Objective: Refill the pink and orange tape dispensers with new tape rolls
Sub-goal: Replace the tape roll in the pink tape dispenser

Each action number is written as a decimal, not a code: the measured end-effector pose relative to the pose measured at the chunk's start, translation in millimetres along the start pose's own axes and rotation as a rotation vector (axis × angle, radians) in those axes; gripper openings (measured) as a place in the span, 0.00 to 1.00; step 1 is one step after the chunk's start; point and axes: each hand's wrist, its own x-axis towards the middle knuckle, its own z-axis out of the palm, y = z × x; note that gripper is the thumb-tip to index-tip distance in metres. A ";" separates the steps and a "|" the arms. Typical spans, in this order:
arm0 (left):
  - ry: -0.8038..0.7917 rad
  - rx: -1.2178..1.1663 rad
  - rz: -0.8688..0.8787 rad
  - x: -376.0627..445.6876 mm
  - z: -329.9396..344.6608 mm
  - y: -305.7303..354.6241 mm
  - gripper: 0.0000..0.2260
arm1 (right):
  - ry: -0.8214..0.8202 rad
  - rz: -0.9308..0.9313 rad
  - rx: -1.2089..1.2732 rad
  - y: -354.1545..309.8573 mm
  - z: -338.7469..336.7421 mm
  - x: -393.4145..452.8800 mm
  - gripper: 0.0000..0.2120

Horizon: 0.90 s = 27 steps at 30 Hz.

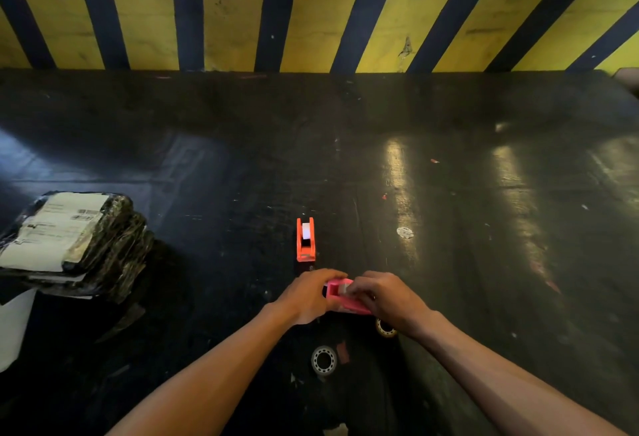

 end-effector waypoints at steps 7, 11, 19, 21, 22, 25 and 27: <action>0.012 -0.028 -0.010 -0.5 4.6 -2.5 0.30 | 0.000 0.007 -0.047 -1.3 5.9 -2.8 0.17; 0.027 -0.078 -0.006 1.0 7.2 -2.4 0.28 | -0.017 -0.036 -0.100 0.2 7.1 -1.8 0.11; 0.050 -0.133 0.009 1.5 11.2 -1.7 0.16 | -0.053 -0.074 -0.116 -5.0 -9.5 -4.7 0.09; 0.070 -0.141 0.001 1.1 13.4 -1.0 0.13 | -0.017 -0.091 -0.166 -4.4 -8.7 -9.7 0.08; 0.079 -0.141 -0.004 1.2 14.3 -0.4 0.12 | 0.002 -0.100 -0.188 -4.2 -7.8 -11.9 0.09; 0.082 -0.124 -0.014 2.1 14.7 1.4 0.11 | 0.047 -0.109 -0.236 -3.0 -5.5 -17.9 0.07; 0.082 -0.118 -0.012 2.7 14.6 1.6 0.11 | 0.057 -0.097 -0.251 -0.8 -6.3 -22.5 0.06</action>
